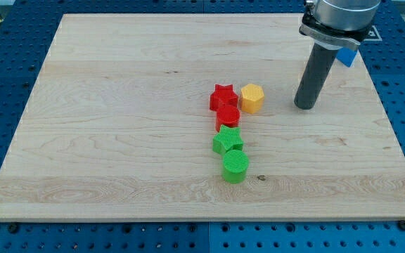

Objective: Move your arm to the bottom of the blue triangle

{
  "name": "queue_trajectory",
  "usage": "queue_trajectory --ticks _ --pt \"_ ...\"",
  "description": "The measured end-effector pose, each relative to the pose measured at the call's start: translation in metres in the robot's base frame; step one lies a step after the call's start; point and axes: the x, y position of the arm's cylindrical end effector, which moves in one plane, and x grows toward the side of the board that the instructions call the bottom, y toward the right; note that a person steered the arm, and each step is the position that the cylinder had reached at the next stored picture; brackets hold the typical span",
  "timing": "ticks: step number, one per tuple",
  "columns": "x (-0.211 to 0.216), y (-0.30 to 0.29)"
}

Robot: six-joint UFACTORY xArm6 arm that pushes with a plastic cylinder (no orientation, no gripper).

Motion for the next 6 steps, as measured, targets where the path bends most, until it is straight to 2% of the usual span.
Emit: queue_trajectory --ticks 1,4,6 --pt "0.0 0.001" --pt "0.004 0.057" --pt "-0.024 0.093"
